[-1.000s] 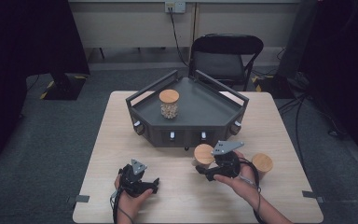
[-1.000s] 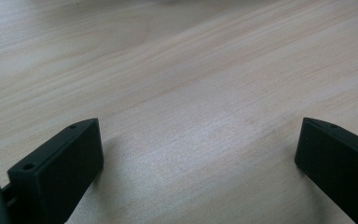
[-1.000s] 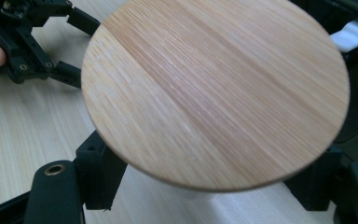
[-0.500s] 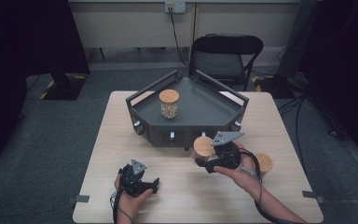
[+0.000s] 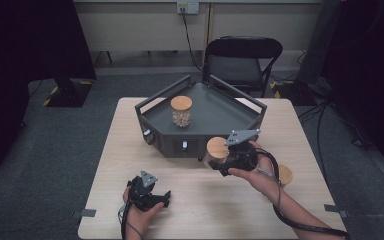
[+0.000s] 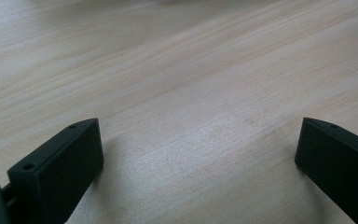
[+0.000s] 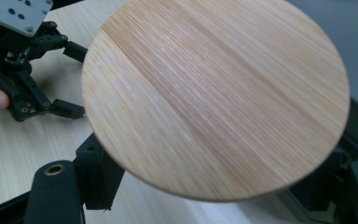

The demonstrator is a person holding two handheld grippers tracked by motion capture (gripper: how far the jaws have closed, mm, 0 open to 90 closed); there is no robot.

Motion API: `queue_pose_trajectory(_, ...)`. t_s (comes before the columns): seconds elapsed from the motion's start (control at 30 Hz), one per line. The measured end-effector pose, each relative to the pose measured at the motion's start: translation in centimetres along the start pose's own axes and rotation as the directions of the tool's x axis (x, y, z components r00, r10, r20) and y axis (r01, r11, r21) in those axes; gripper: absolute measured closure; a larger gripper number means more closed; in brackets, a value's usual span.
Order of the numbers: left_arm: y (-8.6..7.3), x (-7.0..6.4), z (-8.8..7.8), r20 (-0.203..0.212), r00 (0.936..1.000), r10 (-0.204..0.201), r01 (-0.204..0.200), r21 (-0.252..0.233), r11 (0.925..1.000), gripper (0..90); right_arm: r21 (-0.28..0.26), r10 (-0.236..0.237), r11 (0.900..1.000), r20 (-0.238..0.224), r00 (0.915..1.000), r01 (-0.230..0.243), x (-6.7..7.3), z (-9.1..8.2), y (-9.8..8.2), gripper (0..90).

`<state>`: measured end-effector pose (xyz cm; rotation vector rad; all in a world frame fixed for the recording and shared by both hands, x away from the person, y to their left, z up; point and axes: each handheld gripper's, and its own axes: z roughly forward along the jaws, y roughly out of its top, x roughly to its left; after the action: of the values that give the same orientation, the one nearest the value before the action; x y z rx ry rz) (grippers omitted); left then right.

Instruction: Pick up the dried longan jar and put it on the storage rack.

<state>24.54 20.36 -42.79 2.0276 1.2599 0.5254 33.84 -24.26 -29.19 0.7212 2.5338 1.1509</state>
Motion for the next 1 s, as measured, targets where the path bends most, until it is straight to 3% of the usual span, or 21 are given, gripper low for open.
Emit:
queue_pose_trajectory(0.4,0.0,0.0,0.0,0.0,1.0,0.0,0.0,0.0,1.0,0.1,0.001,-0.01,1.0,0.025,0.9996,0.01,-0.5,-0.5,2.0,25.0)
queue_pose_trajectory(1.0,0.0,0.0,0.0,0.001,1.0,0.001,-0.001,0.0,1.0,0.1,-0.013,0.042,0.999,0.024,0.9988,-0.041,-2.2,-0.7,3.9,25.0)
